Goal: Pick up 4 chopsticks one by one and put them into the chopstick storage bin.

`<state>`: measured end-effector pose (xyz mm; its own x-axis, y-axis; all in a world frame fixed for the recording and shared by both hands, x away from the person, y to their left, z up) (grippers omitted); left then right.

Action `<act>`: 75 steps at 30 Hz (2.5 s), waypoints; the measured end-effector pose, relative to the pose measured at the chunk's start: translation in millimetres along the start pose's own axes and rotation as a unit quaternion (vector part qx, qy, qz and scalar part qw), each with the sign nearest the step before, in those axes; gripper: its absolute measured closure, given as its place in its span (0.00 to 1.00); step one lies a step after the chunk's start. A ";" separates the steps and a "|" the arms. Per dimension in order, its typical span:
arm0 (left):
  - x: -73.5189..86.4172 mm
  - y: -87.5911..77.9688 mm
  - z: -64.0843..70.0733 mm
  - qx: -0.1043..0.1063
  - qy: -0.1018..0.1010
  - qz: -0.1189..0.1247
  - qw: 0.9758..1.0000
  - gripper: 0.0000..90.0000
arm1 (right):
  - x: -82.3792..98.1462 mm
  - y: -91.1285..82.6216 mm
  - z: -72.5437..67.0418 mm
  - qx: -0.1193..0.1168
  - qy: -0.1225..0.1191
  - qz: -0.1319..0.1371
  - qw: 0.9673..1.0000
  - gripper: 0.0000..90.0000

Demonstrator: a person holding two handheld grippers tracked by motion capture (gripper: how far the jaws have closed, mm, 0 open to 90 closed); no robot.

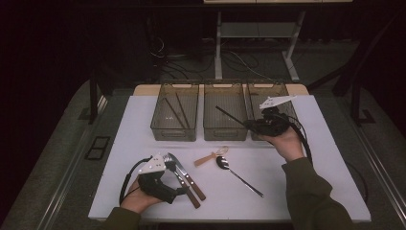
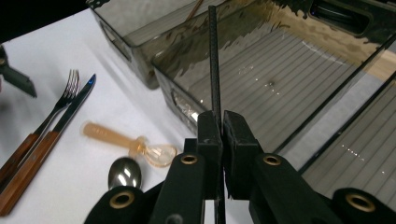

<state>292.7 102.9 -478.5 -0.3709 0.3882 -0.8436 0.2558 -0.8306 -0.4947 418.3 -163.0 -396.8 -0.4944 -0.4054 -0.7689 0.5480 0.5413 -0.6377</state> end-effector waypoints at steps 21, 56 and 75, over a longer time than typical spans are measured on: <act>-1.5 0.1 1.3 0.003 -0.003 0.005 1.000 0.00 | -53.4 52.7 -14.0 0.005 0.015 -0.021 1.000 0.96; -3.7 2.2 3.9 0.008 0.005 0.005 1.000 0.00 | -126.4 165.8 -61.6 0.033 0.004 -0.074 0.997 0.96; -5.3 3.4 2.2 0.014 0.013 0.005 1.000 0.00 | -146.0 205.3 -70.2 0.048 0.004 -0.090 0.995 0.84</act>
<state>293.6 97.2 -475.2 -0.3453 0.3894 -0.8539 0.2339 -0.8454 -0.4801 555.6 59.1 -412.3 -0.5951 -0.4828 -0.6425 0.5124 0.3880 -0.7661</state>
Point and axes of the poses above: each handheld gripper's, and its own axes: y roughly forward along the jaws, x roughly out of its underside, z roughly to its right, the point moved 8 cm from there along y, roughly forward along the jaws, and after that the axes turned 6 degrees about x, right-handed, at the moved point
